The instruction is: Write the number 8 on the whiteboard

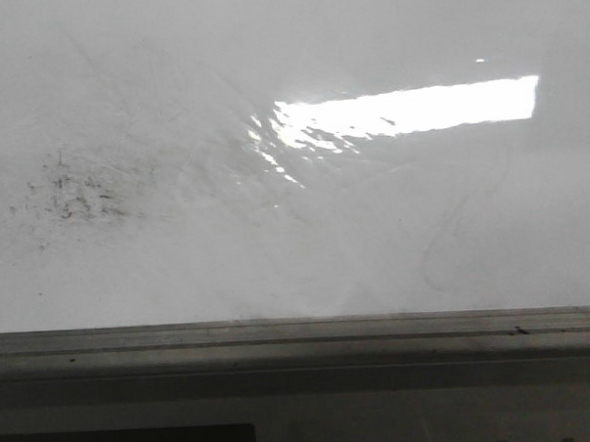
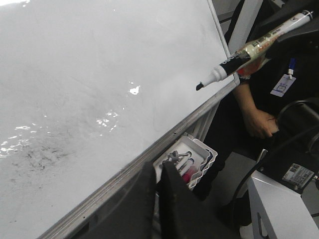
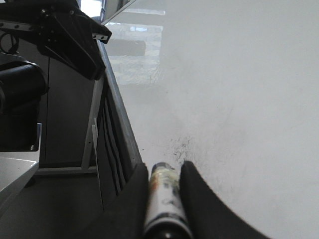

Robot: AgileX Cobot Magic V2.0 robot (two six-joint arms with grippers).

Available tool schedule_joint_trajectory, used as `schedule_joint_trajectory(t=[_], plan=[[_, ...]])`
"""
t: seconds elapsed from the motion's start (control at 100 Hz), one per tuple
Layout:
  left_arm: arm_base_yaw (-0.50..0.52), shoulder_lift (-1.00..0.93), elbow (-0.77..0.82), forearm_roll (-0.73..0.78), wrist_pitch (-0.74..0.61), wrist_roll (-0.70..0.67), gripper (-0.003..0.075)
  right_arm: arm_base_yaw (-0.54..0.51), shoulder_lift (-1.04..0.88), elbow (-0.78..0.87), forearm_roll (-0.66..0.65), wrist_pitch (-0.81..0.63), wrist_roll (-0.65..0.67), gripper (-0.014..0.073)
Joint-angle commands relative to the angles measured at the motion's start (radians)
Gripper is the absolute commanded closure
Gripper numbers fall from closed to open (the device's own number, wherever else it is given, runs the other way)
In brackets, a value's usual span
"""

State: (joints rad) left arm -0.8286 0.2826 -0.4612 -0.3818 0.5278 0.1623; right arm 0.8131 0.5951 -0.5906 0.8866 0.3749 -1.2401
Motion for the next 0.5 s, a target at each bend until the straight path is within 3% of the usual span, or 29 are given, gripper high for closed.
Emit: schedule_joint_trajectory(t=[0.0, 0.14, 0.22, 0.32, 0.49], plan=[[-0.005, 0.01, -0.026, -0.022, -0.076, -0.007, 0.0741, 0.0, 0.009, -0.027, 0.038, -0.037, -0.001, 0.0636], [-0.005, 0.01, -0.026, -0.022, -0.076, -0.007, 0.0741, 0.0, 0.01, -0.027, 0.041, -0.046, 0.001, 0.0636], [-0.005, 0.01, -0.026, -0.022, -0.076, -0.007, 0.0741, 0.0, 0.016, -0.025, -0.025, -0.049, 0.057, 0.0636], [-0.005, 0.01, -0.026, -0.022, -0.076, -0.007, 0.0741, 0.011, 0.016, -0.025, -0.256, -0.087, 0.284, 0.0636], [-0.005, 0.01, -0.026, -0.022, -0.076, -0.007, 0.0741, 0.062, 0.01, -0.025, -0.8, -0.252, 0.88, 0.0636]])
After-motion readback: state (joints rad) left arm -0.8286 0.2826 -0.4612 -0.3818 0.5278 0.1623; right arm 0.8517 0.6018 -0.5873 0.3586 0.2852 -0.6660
